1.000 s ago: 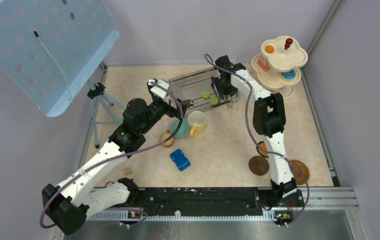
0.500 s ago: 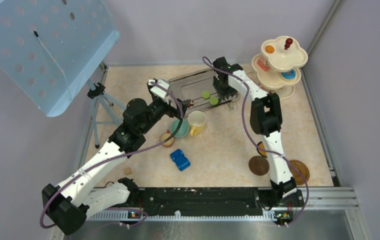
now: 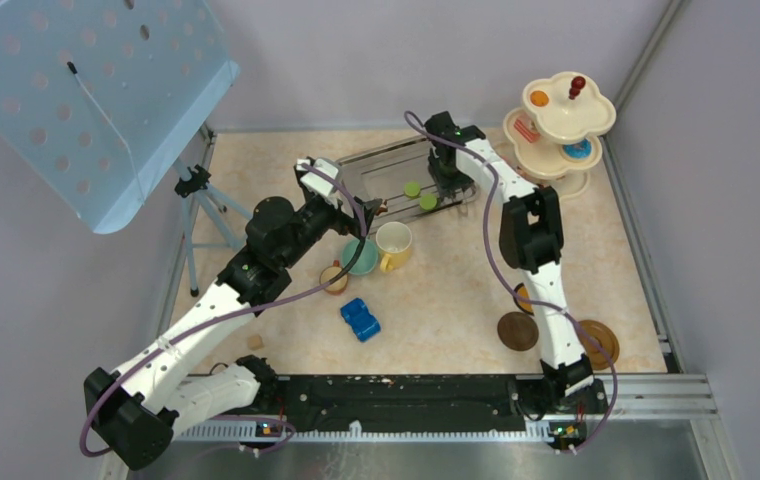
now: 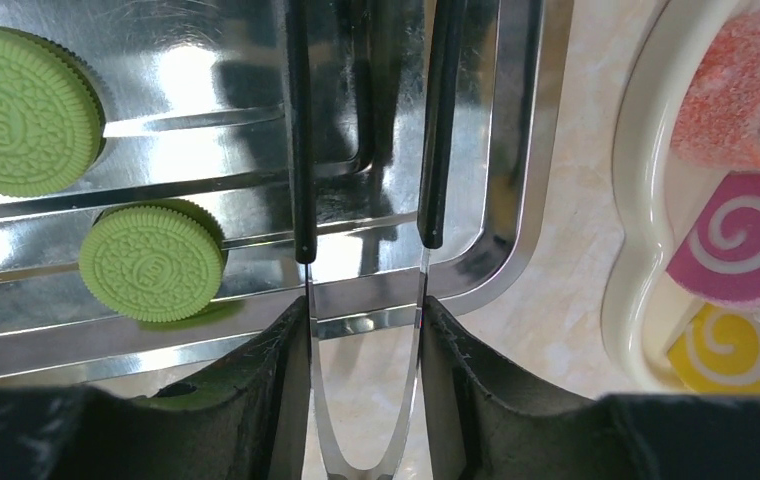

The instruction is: Serve the afternoon tea

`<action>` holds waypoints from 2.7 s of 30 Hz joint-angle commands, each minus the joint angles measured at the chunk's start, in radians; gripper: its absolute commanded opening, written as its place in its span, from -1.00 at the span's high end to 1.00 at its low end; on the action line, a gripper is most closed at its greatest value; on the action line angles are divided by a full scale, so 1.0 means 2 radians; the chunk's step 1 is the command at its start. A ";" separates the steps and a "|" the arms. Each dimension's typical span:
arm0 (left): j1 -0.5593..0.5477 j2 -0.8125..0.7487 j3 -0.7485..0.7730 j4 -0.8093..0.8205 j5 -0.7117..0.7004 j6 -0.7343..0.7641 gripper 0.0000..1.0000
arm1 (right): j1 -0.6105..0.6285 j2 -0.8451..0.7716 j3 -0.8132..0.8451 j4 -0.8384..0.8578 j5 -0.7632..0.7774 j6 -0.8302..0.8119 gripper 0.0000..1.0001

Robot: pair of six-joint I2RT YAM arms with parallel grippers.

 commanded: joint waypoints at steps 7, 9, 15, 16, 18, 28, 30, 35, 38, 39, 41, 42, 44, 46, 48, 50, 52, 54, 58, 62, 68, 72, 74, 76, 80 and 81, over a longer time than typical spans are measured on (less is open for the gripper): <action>-0.001 -0.008 0.001 0.020 -0.002 0.003 -0.97 | 0.007 -0.103 -0.052 0.041 -0.024 0.024 0.95; -0.001 -0.008 0.001 0.020 -0.001 0.003 -0.97 | 0.006 -0.133 -0.080 0.054 -0.032 0.026 0.99; -0.001 -0.006 0.001 0.021 0.002 0.002 -0.98 | 0.000 -0.156 -0.109 0.069 -0.045 0.025 0.94; -0.001 -0.006 0.000 0.021 0.003 0.002 -0.98 | -0.001 -0.148 -0.101 0.066 -0.042 0.024 0.86; -0.002 -0.005 0.000 0.021 0.001 0.002 -0.97 | -0.001 -0.128 -0.078 0.056 -0.035 0.018 0.74; -0.002 -0.004 -0.001 0.020 -0.002 0.004 -0.98 | -0.002 -0.053 0.002 0.056 -0.007 -0.007 0.40; -0.002 -0.004 -0.001 0.020 -0.004 0.004 -0.97 | -0.005 -0.048 -0.003 0.063 -0.012 -0.003 0.35; -0.002 -0.005 -0.001 0.020 -0.004 0.005 -0.97 | -0.014 -0.065 -0.067 0.123 -0.043 -0.002 0.14; -0.001 -0.004 0.000 0.020 -0.005 0.005 -0.97 | -0.015 -0.069 -0.093 0.149 -0.046 -0.006 0.07; -0.001 -0.004 -0.001 0.020 -0.005 0.006 -0.97 | -0.017 -0.069 -0.099 0.155 -0.047 -0.008 0.06; -0.002 -0.005 0.000 0.020 -0.005 0.006 -0.97 | -0.020 -0.067 -0.111 0.165 -0.051 -0.009 0.04; -0.001 -0.005 0.000 0.020 -0.004 0.006 -0.97 | -0.020 -0.065 -0.114 0.167 -0.050 -0.010 0.04; -0.002 -0.005 0.000 0.020 -0.005 0.005 -0.97 | -0.020 -0.064 -0.119 0.170 -0.049 -0.010 0.02; -0.002 -0.005 0.001 0.020 -0.005 0.005 -0.97 | -0.020 -0.064 -0.124 0.178 -0.049 -0.010 0.00; -0.001 -0.005 0.000 0.020 -0.004 0.006 -0.97 | -0.020 -0.063 -0.125 0.182 -0.048 -0.028 0.00; -0.002 -0.005 0.000 0.020 -0.003 0.005 -0.97 | -0.020 -0.058 -0.121 0.185 -0.044 -0.034 -0.01; -0.001 -0.005 0.000 0.020 -0.003 0.005 -0.98 | -0.020 -0.050 -0.111 0.182 -0.040 -0.037 0.00; -0.001 -0.004 0.000 0.020 -0.003 0.005 -0.98 | -0.020 -0.036 -0.094 0.170 -0.034 -0.039 0.02; -0.002 -0.004 0.000 0.020 -0.004 0.005 -0.97 | -0.015 -0.018 -0.067 0.150 -0.014 -0.046 0.10; -0.002 -0.004 0.000 0.020 -0.002 0.005 -0.97 | -0.010 -0.012 -0.049 0.133 0.002 -0.049 0.25; -0.002 -0.003 0.000 0.020 -0.001 0.005 -0.97 | -0.009 -0.021 -0.028 0.102 -0.007 -0.042 0.60; -0.002 -0.003 0.000 0.020 0.000 0.004 -0.97 | -0.009 -0.053 -0.048 0.107 -0.031 -0.028 0.79; -0.002 -0.003 0.000 0.020 0.000 0.004 -0.98 | -0.009 -0.070 -0.061 0.110 -0.038 -0.018 0.87; -0.001 -0.004 0.000 0.020 0.000 0.004 -0.97 | -0.010 -0.089 -0.079 0.115 -0.042 -0.005 0.93; -0.002 -0.004 0.000 0.020 0.001 0.004 -0.97 | -0.011 -0.131 -0.128 0.131 -0.057 0.014 1.00; -0.002 -0.005 0.000 0.020 0.001 0.004 -0.97 | -0.011 -0.139 -0.138 0.134 -0.062 0.018 1.00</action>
